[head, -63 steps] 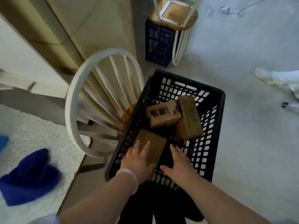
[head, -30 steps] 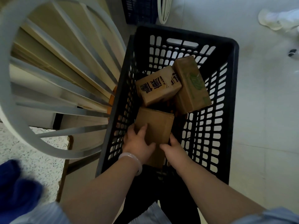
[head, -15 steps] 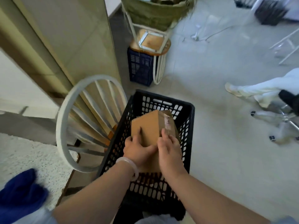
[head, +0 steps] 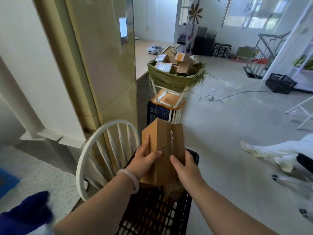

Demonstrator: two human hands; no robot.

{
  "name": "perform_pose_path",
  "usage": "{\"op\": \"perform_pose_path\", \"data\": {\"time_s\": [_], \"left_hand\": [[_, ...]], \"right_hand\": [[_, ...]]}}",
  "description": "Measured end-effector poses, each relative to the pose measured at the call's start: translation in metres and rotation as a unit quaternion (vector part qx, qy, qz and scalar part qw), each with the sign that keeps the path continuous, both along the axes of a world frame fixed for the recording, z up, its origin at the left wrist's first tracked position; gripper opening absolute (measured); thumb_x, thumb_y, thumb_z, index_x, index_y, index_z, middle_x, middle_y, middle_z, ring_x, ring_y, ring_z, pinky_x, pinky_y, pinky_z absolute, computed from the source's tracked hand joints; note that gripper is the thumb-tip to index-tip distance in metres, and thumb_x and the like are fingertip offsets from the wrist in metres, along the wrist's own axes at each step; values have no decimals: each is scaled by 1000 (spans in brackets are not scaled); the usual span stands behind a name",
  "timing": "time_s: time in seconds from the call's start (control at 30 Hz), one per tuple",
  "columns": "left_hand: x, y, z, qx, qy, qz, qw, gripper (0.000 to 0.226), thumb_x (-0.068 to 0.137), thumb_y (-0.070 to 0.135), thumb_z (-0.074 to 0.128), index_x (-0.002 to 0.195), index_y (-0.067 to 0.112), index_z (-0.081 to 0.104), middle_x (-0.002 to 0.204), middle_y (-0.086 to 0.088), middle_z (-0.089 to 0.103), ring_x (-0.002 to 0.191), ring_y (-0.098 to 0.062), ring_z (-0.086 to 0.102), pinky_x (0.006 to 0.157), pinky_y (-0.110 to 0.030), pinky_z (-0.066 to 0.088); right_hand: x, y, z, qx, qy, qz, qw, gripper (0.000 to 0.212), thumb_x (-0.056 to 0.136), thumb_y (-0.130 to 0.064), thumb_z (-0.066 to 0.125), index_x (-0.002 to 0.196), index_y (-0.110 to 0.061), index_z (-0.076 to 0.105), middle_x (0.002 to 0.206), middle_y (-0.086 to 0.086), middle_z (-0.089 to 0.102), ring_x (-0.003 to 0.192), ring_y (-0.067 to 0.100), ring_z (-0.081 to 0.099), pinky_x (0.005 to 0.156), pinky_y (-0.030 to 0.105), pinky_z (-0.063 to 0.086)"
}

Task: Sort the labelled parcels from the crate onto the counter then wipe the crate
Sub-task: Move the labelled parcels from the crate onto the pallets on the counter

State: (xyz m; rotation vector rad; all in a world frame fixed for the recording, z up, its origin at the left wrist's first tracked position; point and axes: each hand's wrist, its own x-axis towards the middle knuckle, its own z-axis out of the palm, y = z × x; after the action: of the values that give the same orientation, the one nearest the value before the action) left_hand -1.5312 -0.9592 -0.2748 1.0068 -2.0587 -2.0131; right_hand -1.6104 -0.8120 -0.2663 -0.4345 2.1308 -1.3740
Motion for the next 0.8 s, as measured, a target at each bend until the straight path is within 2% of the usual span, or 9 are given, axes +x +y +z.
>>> {"op": "perform_pose_path", "data": {"time_s": [0.07,0.13,0.2,0.33,0.47,0.57,0.67,0.73,0.8], "left_hand": [[2,4,8,0,44,1,999,70,93,36,62,144,59,20,145,6,44,124,-19,51,106,-44,44],[5,8,11,-101,52,34,993,65,99,26,55,149,50,20,139,8,46,127,-17,48,108,-41,42],[8,10,15,-232,26,89,968,67,98,30,54,154,39,17,142,5,41,133,-18,42,112,-41,37],[16,16,19,-250,-10,79,965,120,73,63,70,153,31,-14,155,0,20,142,-22,29,115,-44,33],[25,16,22,-187,-4,96,978,138,56,65,79,148,43,-22,152,-4,17,139,-28,30,112,-48,37],[34,10,23,-161,-6,131,978,141,43,72,71,151,43,-14,149,-7,24,134,-30,37,107,-45,42],[45,2,20,-121,19,140,983,134,47,68,74,151,48,-8,147,-5,27,130,-29,41,103,-48,47],[52,-2,19,-76,52,145,985,130,48,64,80,148,55,-3,148,2,26,129,-30,42,101,-50,48],[56,-4,19,-31,85,147,985,125,49,61,83,145,61,2,149,6,27,128,-29,44,101,-50,48]], "right_hand": [[4,-1,8,-6,15,11,1000,65,98,-46,51,154,-29,23,145,-3,46,131,20,47,104,36,43],[10,-1,13,-8,35,30,999,64,101,-47,44,156,-27,18,149,-7,39,138,16,37,107,32,34],[19,-2,18,-41,58,58,996,56,101,-50,36,153,-34,23,132,-21,42,129,5,36,103,25,30],[29,-7,8,-48,167,70,982,73,76,-89,10,141,-58,25,152,-17,29,144,9,21,119,37,22],[38,-7,14,-53,244,94,964,63,75,-90,-3,126,-69,27,152,-19,29,143,3,17,121,39,18],[40,-9,19,-47,270,136,952,62,80,-86,5,130,-63,33,149,-21,34,142,1,21,120,40,22],[31,-14,23,-12,280,124,952,60,93,-65,35,149,-47,24,158,-14,22,147,9,15,121,42,20],[16,-16,19,15,245,81,966,74,94,-56,48,155,-38,11,163,-10,9,149,17,11,121,46,19],[2,-17,14,21,164,84,983,84,90,-60,53,156,-35,7,163,-3,16,148,21,21,118,50,27]]}}
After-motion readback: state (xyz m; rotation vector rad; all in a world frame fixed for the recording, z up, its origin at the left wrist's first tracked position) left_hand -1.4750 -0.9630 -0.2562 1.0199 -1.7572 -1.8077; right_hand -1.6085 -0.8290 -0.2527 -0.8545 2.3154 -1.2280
